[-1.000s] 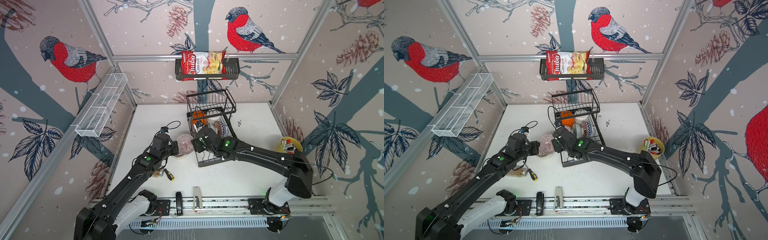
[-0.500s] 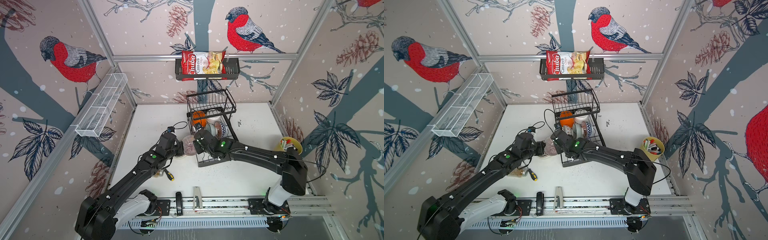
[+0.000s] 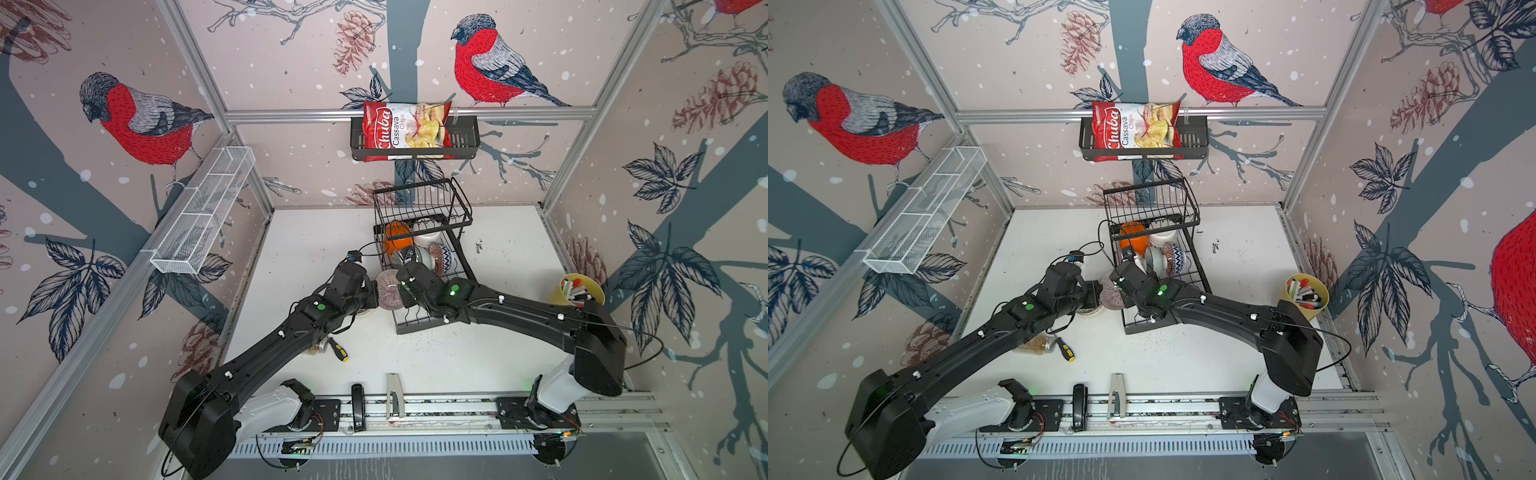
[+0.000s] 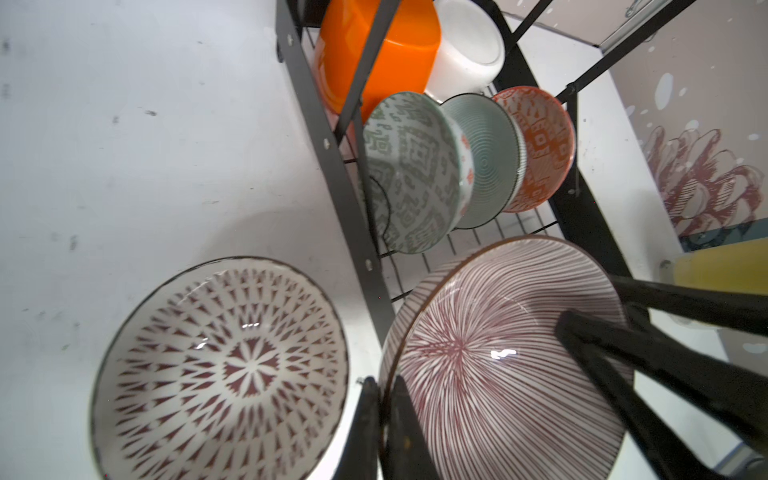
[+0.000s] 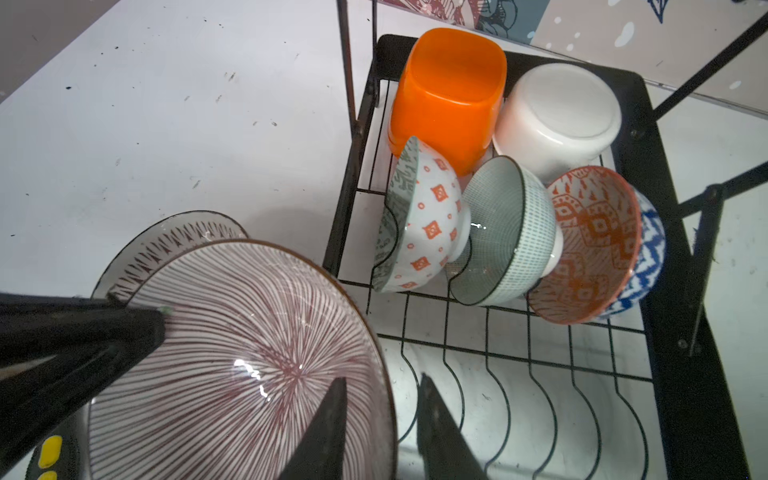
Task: Load the bowls into the dish rack
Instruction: 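Grasp the purple-striped bowl rim with the right gripper while the left holds it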
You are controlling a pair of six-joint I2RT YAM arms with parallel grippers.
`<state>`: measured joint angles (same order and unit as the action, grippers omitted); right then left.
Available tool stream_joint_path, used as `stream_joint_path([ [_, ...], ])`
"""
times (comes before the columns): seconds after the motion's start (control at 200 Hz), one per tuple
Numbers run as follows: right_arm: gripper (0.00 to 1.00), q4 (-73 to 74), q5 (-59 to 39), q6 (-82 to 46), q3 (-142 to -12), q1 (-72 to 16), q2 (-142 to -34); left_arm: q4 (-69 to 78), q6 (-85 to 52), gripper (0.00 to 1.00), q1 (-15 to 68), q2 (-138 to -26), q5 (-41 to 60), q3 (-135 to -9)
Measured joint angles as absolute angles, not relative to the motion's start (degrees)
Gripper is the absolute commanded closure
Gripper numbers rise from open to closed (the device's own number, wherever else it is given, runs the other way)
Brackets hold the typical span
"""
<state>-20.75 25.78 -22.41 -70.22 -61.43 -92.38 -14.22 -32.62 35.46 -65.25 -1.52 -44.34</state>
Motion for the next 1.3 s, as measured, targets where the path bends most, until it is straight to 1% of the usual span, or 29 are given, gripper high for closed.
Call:
stream_joint_path([
  [0.105,0.79,-21.4,26.6,-22.6,-69.6,-61.3,-92.1,-14.0,-32.6,1.0,36.2,-66.7,-1.6,-45.5],
  [0.365,0.92,-21.6,28.5,-23.9,-68.6,-60.7,-91.1,-13.5,-32.6,1.0,37.3,-69.7,-1.7,-46.9],
  [0.475,1.0,-21.9,29.2,-23.9,-68.5,-60.7,-90.9,-12.6,-32.6,1.0,37.3,-70.8,-1.6,-46.9],
  [0.705,1.0,-24.0,30.8,-23.9,-68.2,-60.6,-90.3,-10.3,-32.9,1.0,37.4,-73.0,0.1,-47.1],
  [0.755,1.0,-24.3,31.2,-23.9,-68.0,-60.6,-89.9,-9.7,-32.9,0.93,37.4,-73.3,0.5,-47.1],
  [0.865,1.0,-24.4,31.7,-24.1,-67.3,-60.6,-88.9,-8.8,-33.2,0.85,37.4,-73.6,1.4,-47.1],
  [0.955,1.0,-24.5,31.6,-24.0,-66.6,-60.6,-88.2,-7.0,-33.8,0.73,37.4,-73.7,1.3,-47.2],
  [1.025,1.0,-24.7,31.6,-24.0,-66.2,-60.6,-87.9,-5.9,-34.1,0.52,37.4,-73.7,1.3,-47.2],
  [1.106,1.0,-24.9,31.7,-24.0,-65.8,-60.6,-87.5,-5.2,-34.2,0.23,37.4,-73.6,1.3,-47.2],
  [1.136,1.0,-24.9,31.7,-24.0,-65.6,-60.6,-87.3,-5.1,-34.3,0.15,37.4,-73.6,1.3,-47.2],
  [1.176,1.0,-24.9,31.7,-24.0,-65.4,-60.6,-87.0,-5.0,-34.3,0.07,37.4,-73.4,1.3,-47.1],
  [1.206,1.0,-24.9,31.7,-24.0,-65.2,-60.6,-86.8,-5.0,-34.5,0.04,37.4,-73.2,1.3,-47.1],
  [1.301,1.0,-24.9,32.5,-24.0,-64.3,-60.6,-85.9,-5.0,-34.5,0.03,37.4,-72.6,1.3,-46.7],
])
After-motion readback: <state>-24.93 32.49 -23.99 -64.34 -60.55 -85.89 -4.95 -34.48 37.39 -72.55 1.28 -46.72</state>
